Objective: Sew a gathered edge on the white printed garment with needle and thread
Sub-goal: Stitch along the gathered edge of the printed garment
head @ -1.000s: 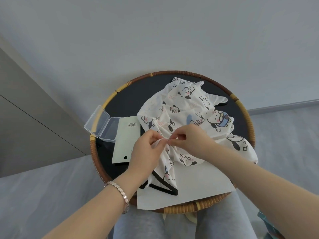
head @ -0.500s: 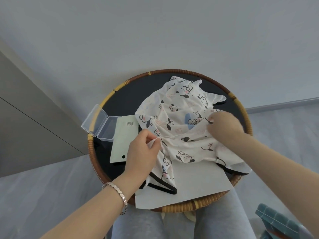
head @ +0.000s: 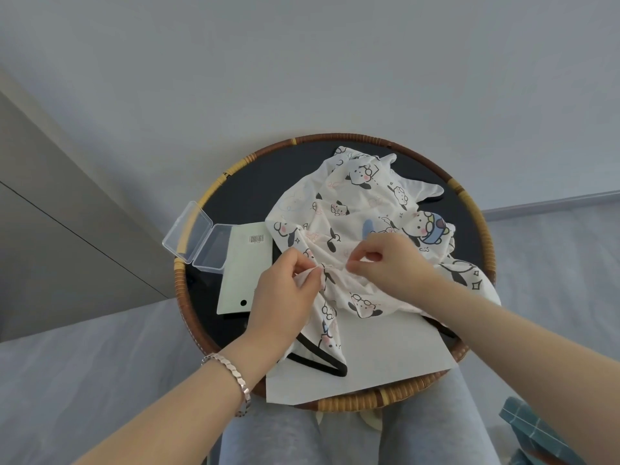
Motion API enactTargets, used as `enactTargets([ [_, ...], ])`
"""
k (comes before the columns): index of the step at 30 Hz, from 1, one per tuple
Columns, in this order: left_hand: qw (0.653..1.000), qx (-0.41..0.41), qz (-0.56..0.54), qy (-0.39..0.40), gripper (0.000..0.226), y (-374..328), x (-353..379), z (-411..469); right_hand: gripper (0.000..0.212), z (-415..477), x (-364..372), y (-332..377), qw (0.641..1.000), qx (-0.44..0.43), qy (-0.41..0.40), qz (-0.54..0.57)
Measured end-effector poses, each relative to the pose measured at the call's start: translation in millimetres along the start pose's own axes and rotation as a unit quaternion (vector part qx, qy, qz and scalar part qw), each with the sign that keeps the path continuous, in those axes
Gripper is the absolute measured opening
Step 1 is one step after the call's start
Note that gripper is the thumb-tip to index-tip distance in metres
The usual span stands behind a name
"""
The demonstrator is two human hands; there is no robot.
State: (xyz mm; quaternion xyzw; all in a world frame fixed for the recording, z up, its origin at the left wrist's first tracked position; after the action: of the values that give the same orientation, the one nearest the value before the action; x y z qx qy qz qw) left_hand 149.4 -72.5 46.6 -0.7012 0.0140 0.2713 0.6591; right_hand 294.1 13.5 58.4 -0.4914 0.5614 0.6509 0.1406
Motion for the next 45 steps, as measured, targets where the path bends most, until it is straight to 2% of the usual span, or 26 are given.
enactTargets([
  [2, 1.0, 0.009, 0.013, -0.005, 0.011, 0, 0, 0, 0.008, 2, -5, -8, 0.999, 0.035, -0.007, -0.031],
  [4, 1.0, 0.016, 0.019, -0.015, 0.011, 0, -1, 1, 0.015, 7, -12, -22, 0.988, 0.097, -0.011, -0.118],
  [7, 0.999, 0.022, 0.024, -0.031, 0.01, 0, -4, 2, 0.018, 8, -27, -44, 0.935, 0.205, -0.001, -0.291],
  [9, 0.999, 0.018, 0.017, -0.034, 0.01, 0, -4, 2, 0.025, 7, -32, -50, 0.909, 0.222, 0.002, -0.352],
  [10, 0.999, 0.016, 0.014, -0.034, 0.01, 1, -3, 2, 0.027, 8, -30, -49, 0.908, 0.211, 0.005, -0.362],
  [12, 0.999, 0.008, 0.007, -0.031, 0.01, 3, -2, 1, 0.025, 7, -21, -35, 0.94, 0.153, 0.006, -0.306],
  [14, 1.0, 0.003, -0.005, -0.024, 0.009, 3, -1, 1, 0.029, 2, -15, -12, 0.982, 0.081, 0.019, -0.171],
  [15, 1.0, 0.003, -0.009, -0.021, 0.009, 3, 0, 1, 0.032, -1, -13, -1, 0.991, 0.04, 0.033, -0.121],
  [18, 1.0, 0.006, -0.019, -0.022, 0.01, 1, 0, 1, 0.027, -4, -3, 20, 0.991, -0.045, 0.055, -0.11],
  [22, 1.0, 0.001, -0.018, -0.007, 0.008, 0, -2, 0, 0.02, -1, 9, 21, 0.988, -0.074, 0.035, -0.128],
  [27, 0.999, 0.022, 0.046, 0.014, 0.014, -2, 0, -1, 0.011, -7, -3, 8, 0.996, -0.037, -0.008, -0.08],
  [31, 0.997, 0.048, 0.064, 0.013, 0.014, -5, 2, -2, 0.013, -12, -14, 2, 0.99, -0.035, 0.004, -0.136],
  [34, 0.989, 0.106, 0.102, 0.012, 0.015, -8, 7, -1, 0.016, -12, -17, -1, 0.985, -0.01, 0.016, -0.171],
  [36, 0.981, 0.151, 0.119, 0.01, 0.017, -8, 9, 0, 0.017, -13, -18, -3, 0.981, 0.012, 0.052, -0.186],
  [40, 0.954, 0.254, 0.158, 0.022, 0.02, 1, 3, -1, 0.024, -19, -20, -13, 0.945, 0.032, 0.234, -0.227],
  [41, 0.947, 0.276, 0.163, 0.026, 0.02, 5, 0, -1, 0.02, -20, -22, -16, 0.939, 0.035, 0.251, -0.233],
  [43, 0.935, 0.311, 0.166, 0.039, 0.018, 11, -8, -2, 0.019, -17, -27, -22, 0.951, 0.04, 0.22, -0.214],
  [45, 0.925, 0.335, 0.174, 0.055, 0.018, 16, -13, -2, 0.031, -11, -27, -24, 0.98, 0.036, 0.138, -0.14],
])
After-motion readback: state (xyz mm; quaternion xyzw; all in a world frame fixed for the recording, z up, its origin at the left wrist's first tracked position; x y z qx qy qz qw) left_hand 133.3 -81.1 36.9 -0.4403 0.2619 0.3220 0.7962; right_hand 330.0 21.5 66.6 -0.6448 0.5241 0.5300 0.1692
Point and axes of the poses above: each hand's wrist, its own z-axis towards the middle knuckle, its own x-axis out of the palm, y = z × x, the point moved 1 cm from there along z, towards the middle knuckle, and after that the axes turned 10 degrees about -z, right-handed, at the moved point
